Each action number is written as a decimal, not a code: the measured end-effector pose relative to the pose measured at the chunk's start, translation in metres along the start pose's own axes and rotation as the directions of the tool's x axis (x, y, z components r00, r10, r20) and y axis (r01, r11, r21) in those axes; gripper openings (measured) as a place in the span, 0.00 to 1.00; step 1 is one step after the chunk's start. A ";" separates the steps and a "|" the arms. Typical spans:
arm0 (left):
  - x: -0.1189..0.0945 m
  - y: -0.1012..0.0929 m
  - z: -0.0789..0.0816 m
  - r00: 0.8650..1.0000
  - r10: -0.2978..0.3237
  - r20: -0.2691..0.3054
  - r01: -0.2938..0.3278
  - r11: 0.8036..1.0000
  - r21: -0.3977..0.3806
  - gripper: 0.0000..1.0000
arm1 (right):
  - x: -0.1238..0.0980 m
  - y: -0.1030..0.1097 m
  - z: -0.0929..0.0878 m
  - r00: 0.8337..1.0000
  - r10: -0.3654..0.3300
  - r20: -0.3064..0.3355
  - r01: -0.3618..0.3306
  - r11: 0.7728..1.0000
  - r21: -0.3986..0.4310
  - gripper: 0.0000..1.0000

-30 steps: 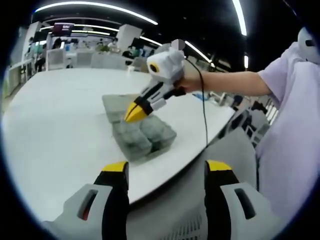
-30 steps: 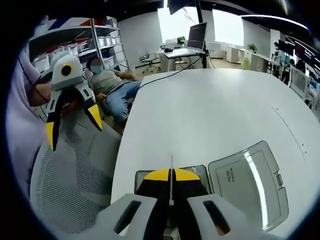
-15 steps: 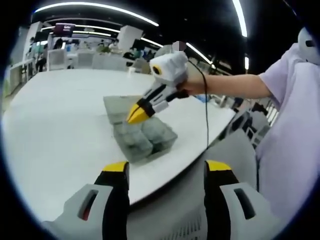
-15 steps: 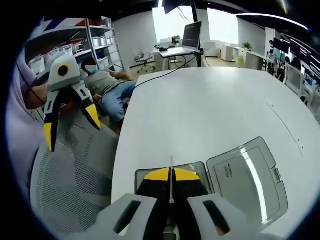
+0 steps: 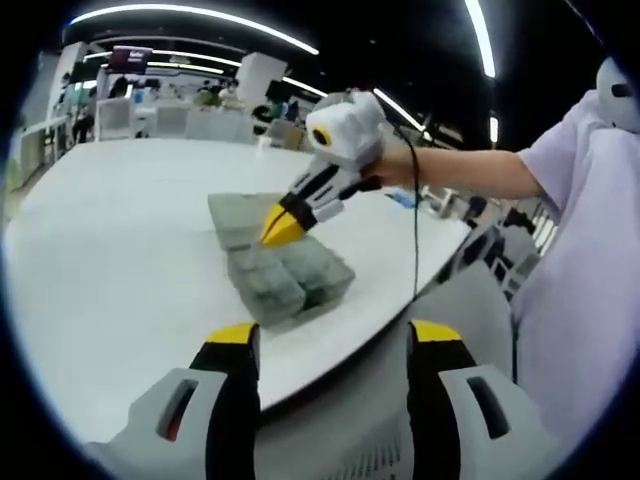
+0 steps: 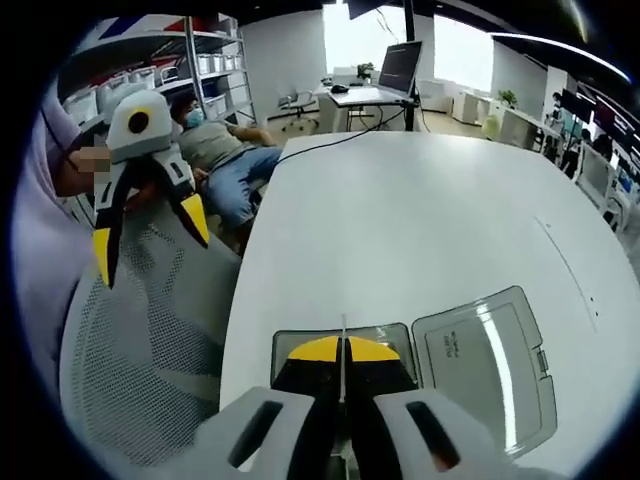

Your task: Insert the divider into the dual guide fixture by aligning both edges with the guide slots and pushing it downward to the bottom, including one-sided entry, uneven engagement, binding, and posture correction.

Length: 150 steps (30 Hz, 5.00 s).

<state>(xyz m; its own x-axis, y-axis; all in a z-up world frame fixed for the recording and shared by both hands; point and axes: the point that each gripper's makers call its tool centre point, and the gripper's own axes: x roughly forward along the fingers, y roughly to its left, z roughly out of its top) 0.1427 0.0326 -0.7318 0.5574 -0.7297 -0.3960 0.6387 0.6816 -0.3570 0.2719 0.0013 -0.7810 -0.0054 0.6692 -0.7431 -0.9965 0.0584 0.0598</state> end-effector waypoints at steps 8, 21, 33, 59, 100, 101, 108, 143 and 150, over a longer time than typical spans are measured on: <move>0.000 0.000 0.000 1.000 0.001 0.002 -0.001 1.000 -0.001 0.57 | 0.005 -0.002 -0.001 0.999 0.037 -0.034 -0.036 0.999 0.029 0.00; 0.000 0.002 0.002 1.000 0.010 0.012 -0.010 1.000 -0.012 0.56 | 0.014 0.000 -0.007 0.997 0.062 -0.042 -0.062 0.998 0.007 0.00; 0.000 0.003 0.001 1.000 0.013 0.003 -0.013 1.000 -0.016 0.56 | 0.023 -0.002 -0.011 0.996 0.072 -0.050 -0.072 0.997 0.001 0.00; 0.000 0.003 0.000 1.000 0.009 -0.001 -0.009 1.000 -0.014 0.56 | 0.031 -0.001 -0.017 0.990 0.075 -0.122 -0.076 0.997 -0.001 0.00; 0.001 0.004 -0.004 0.999 0.007 -0.033 -0.007 1.000 -0.017 0.55 | 0.034 0.002 -0.022 0.991 0.067 -0.114 -0.067 0.998 0.003 0.00; 0.001 0.004 -0.005 0.999 0.007 -0.036 -0.007 1.000 -0.015 0.55 | 0.034 0.001 -0.022 0.991 0.066 -0.114 -0.066 0.998 0.006 0.00; 0.002 0.003 -0.005 0.999 0.006 -0.040 -0.006 1.000 -0.015 0.55 | 0.034 0.002 -0.022 0.991 0.074 -0.113 -0.075 0.997 -0.002 0.00; 0.002 0.007 -0.002 1.000 0.003 -0.031 -0.003 1.000 -0.013 0.55 | 0.046 0.001 -0.032 0.977 0.074 -0.202 -0.080 0.996 -0.025 0.00; 0.002 0.007 -0.002 0.999 0.005 -0.035 -0.005 1.000 -0.004 0.55 | 0.046 0.002 -0.032 0.978 0.051 -0.203 -0.063 0.997 -0.052 0.00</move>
<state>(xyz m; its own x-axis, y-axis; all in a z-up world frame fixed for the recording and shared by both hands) 0.1472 0.0359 -0.7374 0.5413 -0.7242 -0.4273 0.6342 0.6853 -0.3581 0.2674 0.0088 -0.8364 -0.0733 0.5070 -0.8588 -0.9972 -0.0224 0.0719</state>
